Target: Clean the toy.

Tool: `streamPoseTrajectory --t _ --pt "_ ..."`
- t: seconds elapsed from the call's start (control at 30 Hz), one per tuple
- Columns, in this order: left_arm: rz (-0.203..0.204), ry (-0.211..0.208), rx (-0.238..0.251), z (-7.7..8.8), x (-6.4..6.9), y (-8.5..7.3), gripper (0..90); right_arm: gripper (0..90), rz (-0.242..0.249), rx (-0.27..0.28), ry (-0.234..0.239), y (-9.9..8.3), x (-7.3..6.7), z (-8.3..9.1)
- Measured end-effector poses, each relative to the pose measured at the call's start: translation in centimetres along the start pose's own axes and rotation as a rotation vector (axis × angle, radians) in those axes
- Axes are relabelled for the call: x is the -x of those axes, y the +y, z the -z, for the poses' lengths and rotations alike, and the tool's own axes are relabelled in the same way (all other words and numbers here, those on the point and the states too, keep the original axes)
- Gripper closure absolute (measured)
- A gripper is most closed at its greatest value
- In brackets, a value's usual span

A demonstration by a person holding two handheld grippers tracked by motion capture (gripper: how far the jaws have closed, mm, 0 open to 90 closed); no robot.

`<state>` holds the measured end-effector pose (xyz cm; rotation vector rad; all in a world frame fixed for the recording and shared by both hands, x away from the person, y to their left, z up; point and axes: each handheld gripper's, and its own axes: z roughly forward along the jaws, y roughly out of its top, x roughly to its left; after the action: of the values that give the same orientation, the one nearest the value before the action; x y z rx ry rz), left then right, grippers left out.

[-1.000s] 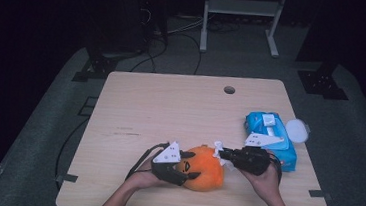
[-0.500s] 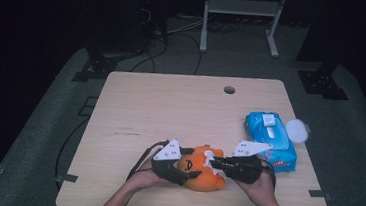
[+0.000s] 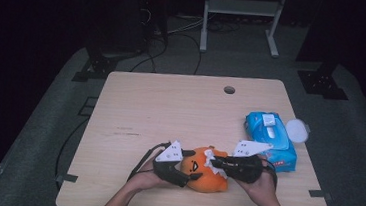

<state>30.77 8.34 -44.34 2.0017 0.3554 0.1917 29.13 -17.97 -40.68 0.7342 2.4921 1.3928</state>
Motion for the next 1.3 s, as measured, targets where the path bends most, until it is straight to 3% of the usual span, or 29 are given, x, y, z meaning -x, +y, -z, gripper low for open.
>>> streamPoseTrajectory --t 0.03,0.07,0.17,0.23,0.33,0.4,0.5,0.57,0.63,0.8,0.9,0.97,1.03,1.1,1.17,1.3 --pt "0.019 0.001 0.005 -0.1 -0.1 0.0 21.4 82.6 -0.007 -0.001 -0.011 -0.2 0.3 0.2" --pt "0.013 0.001 0.005 -0.2 0.0 0.0 21.7 82.7 -0.016 0.001 -0.014 -0.2 0.4 0.3" --pt "-0.028 -0.004 -0.006 -0.6 0.8 0.3 24.4 82.6 -0.009 0.006 -0.004 0.0 -0.1 0.1" --pt "-0.064 -0.013 -0.009 -0.8 1.4 0.6 25.1 82.4 0.016 0.012 0.023 0.5 -0.8 -0.4" --pt "-0.074 -0.018 -0.015 -0.7 1.5 0.5 24.9 82.6 0.063 -0.007 0.026 1.0 -1.5 -0.9" --pt "-0.046 -0.024 -0.008 -0.3 0.9 0.5 24.2 82.6 0.062 -0.009 0.027 1.0 -1.3 -0.9" --pt "0.065 0.004 0.009 0.3 0.0 0.9 16.2 82.7 0.047 -0.012 0.029 0.5 -0.9 -0.6" --pt "0.098 -0.015 0.002 0.1 -0.3 0.6 18.4 82.7 0.032 -0.007 0.035 0.3 -0.7 -0.3" --pt "0.081 -0.023 -0.007 -0.2 0.1 0.4 24.0 82.6 0.026 -0.003 0.038 0.3 -0.8 -0.4" --pt "0.007 -0.020 -0.022 -0.4 1.0 0.7 27.6 82.6 0.059 0.004 0.059 1.1 -1.9 -1.4" --pt "0.004 -0.029 -0.019 -0.1 0.7 0.3 29.8 82.6 0.069 -0.002 0.043 1.2 -1.6 -1.2" --pt "0.009 -0.033 -0.017 0.0 0.5 0.2 29.6 82.6 0.070 -0.009 0.006 1.0 -1.1 -0.8" --pt "0.025 -0.032 -0.016 0.1 0.2 0.2 26.1 82.6 0.025 -0.009 -0.001 0.3 0.0 0.0" --pt "0.084 -0.046 0.001 0.2 -0.2 0.3 17.9 82.6 0.001 -0.012 -0.001 -0.2 0.4 0.4" --pt "0.151 -0.063 -0.006 0.1 -0.7 0.1 12.9 82.5 -0.006 -0.009 0.006 -0.5 0.3 0.6" --pt "0.232 -0.114 -0.029 -0.5 -0.9 -0.3 9.6 82.4 0.032 -0.021 0.052 -0.5 -0.8 0.1"
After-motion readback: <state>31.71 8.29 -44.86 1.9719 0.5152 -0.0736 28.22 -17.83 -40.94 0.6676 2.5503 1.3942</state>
